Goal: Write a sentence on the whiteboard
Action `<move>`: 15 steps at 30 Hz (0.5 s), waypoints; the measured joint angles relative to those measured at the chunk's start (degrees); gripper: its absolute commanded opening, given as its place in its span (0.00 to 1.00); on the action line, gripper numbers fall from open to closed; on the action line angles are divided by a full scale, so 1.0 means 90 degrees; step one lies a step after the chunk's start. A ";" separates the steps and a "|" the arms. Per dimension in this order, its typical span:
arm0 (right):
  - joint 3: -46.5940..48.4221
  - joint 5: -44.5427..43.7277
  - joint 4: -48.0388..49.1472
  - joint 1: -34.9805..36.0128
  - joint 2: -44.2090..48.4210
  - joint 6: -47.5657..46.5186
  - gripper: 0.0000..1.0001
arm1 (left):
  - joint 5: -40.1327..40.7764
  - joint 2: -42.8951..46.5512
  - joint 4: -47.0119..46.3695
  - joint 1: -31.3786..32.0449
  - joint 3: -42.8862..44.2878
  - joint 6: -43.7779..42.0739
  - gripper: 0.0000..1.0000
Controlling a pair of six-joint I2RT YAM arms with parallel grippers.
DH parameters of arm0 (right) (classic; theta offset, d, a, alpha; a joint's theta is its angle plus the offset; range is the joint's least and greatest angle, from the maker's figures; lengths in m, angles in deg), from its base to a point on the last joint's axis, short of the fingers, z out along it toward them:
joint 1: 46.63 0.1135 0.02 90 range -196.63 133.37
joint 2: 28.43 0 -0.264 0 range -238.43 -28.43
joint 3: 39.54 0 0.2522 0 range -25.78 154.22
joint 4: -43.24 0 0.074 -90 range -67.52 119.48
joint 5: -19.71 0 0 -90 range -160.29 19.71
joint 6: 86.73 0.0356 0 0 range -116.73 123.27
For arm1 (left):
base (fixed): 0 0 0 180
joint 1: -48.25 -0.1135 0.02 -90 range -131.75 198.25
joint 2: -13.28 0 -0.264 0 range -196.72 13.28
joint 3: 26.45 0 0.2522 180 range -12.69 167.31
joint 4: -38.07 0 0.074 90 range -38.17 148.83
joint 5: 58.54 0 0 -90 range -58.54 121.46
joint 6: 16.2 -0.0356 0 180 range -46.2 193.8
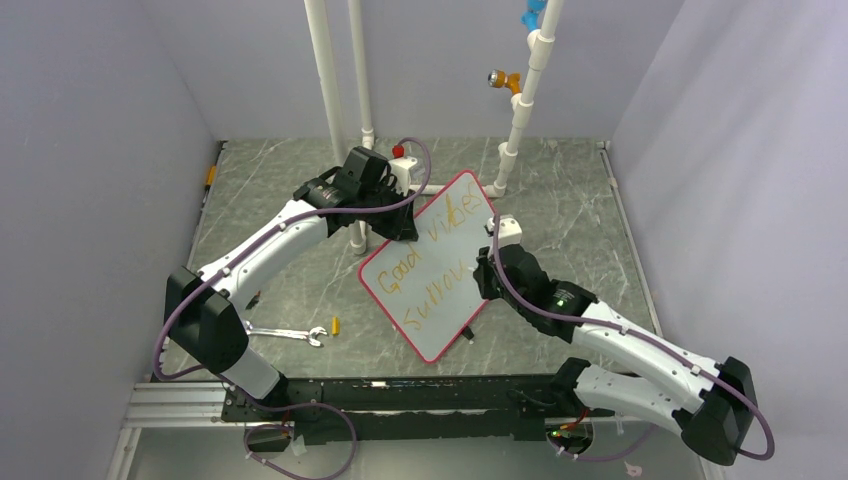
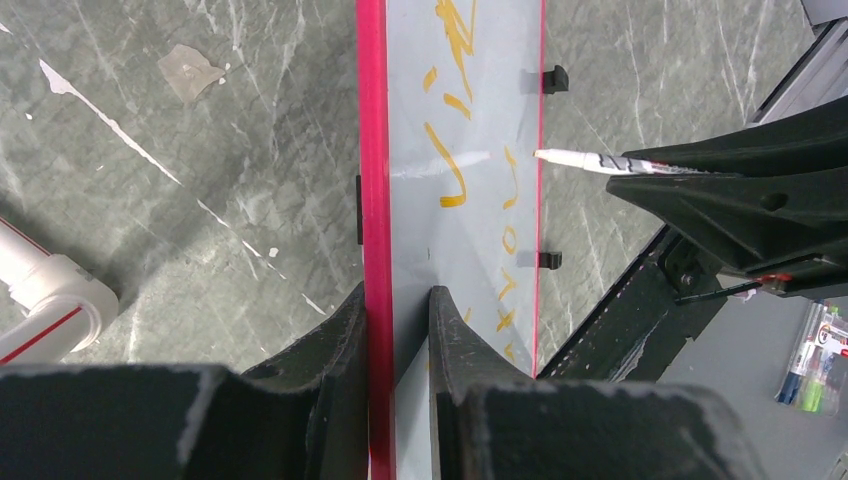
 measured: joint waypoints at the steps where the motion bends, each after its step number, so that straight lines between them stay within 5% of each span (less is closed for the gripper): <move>1: 0.0000 -0.0032 0.0000 0.0000 0.0046 0.0000 0.00 | -0.0007 0.0000 -0.0005 0.0000 0.0000 0.0000 0.00; 15: 0.0022 -0.0491 0.0146 0.0000 0.0153 -0.0046 0.00 | 0.0090 -0.0010 0.0083 0.0202 0.0148 0.0000 0.00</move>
